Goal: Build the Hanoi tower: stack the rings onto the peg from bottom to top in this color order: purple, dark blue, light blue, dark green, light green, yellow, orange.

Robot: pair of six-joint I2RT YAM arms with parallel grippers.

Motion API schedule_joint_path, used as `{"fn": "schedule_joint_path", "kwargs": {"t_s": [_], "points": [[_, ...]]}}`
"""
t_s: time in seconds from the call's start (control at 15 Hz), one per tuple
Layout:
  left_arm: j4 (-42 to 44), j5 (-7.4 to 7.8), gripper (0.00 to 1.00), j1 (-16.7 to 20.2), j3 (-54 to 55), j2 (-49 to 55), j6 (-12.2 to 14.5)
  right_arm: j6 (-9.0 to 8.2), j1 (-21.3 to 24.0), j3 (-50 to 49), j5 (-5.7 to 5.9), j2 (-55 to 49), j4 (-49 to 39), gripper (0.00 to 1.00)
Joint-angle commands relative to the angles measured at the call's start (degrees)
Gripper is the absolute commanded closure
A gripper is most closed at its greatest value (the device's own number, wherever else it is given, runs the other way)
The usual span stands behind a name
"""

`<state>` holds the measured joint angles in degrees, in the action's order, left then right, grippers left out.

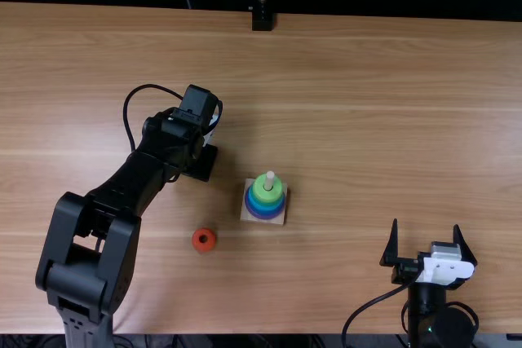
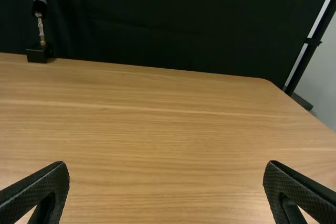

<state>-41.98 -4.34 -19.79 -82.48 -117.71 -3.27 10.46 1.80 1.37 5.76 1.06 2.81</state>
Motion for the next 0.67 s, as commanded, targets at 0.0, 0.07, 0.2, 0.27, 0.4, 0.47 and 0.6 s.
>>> {"fn": "schedule_joint_path", "kwargs": {"t_s": [0.0,0.07,0.2,0.27,0.4,0.47,0.6], "points": [[-1.6,-1.67,1.00,-0.2,1.6,-0.5,0.0,-0.02,0.2,-0.5,-0.27,-1.1,-0.2,0.00],[-3.7,-1.46,1.00,-0.2,-0.1,-0.3,-0.1,-0.02,0.3,-0.5,-0.27,-1.1,-0.2,0.00],[-13.1,-1.25,1.00,-0.2,-6.8,0.9,0.0,-0.02,0.2,-0.5,-0.27,-1.1,-0.2,0.00],[-18.5,-1.04,1.00,-0.2,-10.4,1.4,0.1,-0.02,0.3,-0.5,-0.27,-1.1,-0.2,0.00],[-26.1,-0.93,1.00,-1.0,-17.0,2.7,-0.1,-0.02,0.3,-0.5,-0.17,-1.1,-0.2,0.00],[-29.0,-0.83,1.00,-1.7,-19.7,3.7,-0.3,-0.02,0.2,-0.5,-0.27,-1.1,-0.2,0.00],[-35.3,-0.83,1.00,-3.4,-24.9,5.1,-2.1,-0.02,0.3,-0.5,-0.27,-1.1,-0.2,0.00]]}}
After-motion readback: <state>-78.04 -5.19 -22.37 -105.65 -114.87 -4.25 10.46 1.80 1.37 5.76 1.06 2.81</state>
